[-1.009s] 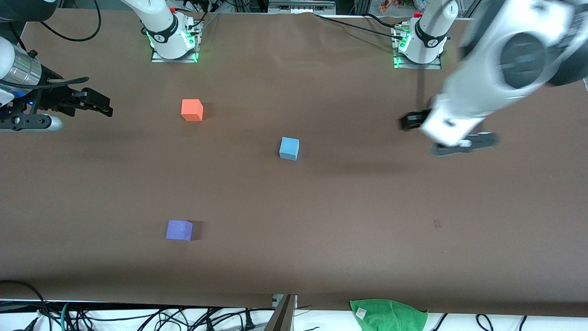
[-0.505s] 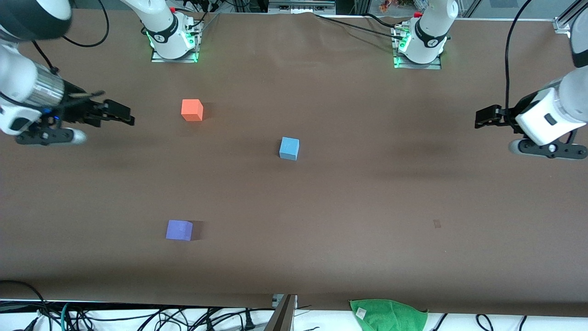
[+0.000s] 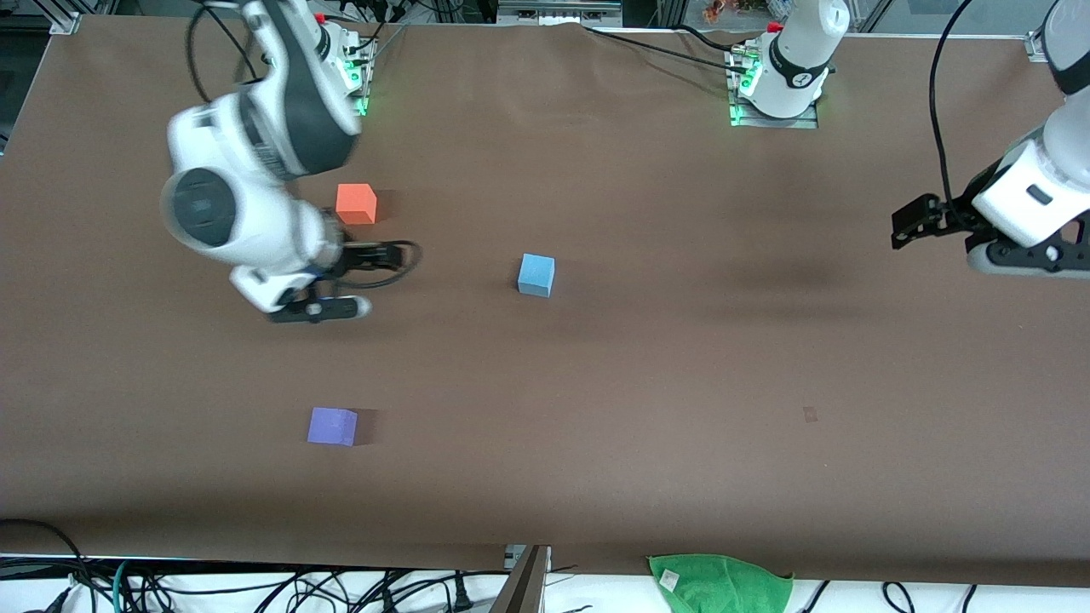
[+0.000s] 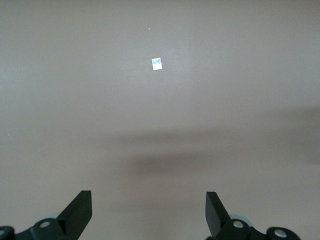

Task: Place blue block between orange and purple blocks
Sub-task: 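Reach the right gripper toward the blue cube while the left gripper withdraws, then close the right gripper on the light blue cube and lift it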

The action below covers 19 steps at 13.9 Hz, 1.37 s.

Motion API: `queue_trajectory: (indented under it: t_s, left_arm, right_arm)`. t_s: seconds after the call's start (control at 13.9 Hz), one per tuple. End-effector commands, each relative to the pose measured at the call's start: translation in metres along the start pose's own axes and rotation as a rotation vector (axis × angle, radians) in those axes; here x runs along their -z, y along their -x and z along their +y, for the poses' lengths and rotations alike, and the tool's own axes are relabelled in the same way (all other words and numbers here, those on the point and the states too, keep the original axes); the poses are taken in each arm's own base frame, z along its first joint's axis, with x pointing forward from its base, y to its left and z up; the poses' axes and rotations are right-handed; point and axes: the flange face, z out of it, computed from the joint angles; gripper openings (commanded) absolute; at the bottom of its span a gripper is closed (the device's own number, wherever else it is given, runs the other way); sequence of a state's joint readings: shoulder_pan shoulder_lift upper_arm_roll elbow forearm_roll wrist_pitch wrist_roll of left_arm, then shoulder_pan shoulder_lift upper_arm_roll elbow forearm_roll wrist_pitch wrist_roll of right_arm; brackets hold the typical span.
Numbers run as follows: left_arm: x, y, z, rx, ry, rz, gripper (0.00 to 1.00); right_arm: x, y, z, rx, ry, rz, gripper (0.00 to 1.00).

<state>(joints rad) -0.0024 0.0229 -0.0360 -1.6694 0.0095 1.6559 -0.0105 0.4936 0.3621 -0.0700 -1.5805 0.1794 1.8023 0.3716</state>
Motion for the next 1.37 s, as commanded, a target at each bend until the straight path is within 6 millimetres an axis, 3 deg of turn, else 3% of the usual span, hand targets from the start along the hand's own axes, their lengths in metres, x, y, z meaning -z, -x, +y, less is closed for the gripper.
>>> queue_trajectory:
  t_s: [0.0,0.22,0.43,0.5,1.08,1.3]
  left_arm:
    - [-0.001,0.034,-0.001,-0.006,0.019,0.024,1.00]
    - [-0.001,0.031,0.001,-0.004,0.019,0.025,1.00]
    - [-0.002,0.030,0.002,-0.007,0.014,0.022,1.00]
    - [-0.001,0.031,0.001,-0.005,0.014,0.024,1.00]
    - [0.000,0.034,0.001,-0.009,0.007,0.002,1.00]
    - [-0.001,0.035,0.001,-0.009,0.010,-0.008,1.00]
  right_arm:
    - [-0.030,0.013,-0.072,-0.118,-0.017,0.054,1.00]
    - [-0.080,0.031,-0.145,-0.225,-0.061,0.133,1.00]
    - [-0.135,0.048,-0.188,-0.268,-0.068,0.154,1.00]
    - [-0.150,0.050,-0.192,-0.289,-0.063,0.154,1.00]
    - [-0.198,0.055,-0.179,-0.306,-0.055,0.167,1.00]
    - [-0.216,0.063,-0.191,-0.310,-0.063,0.176,1.00]
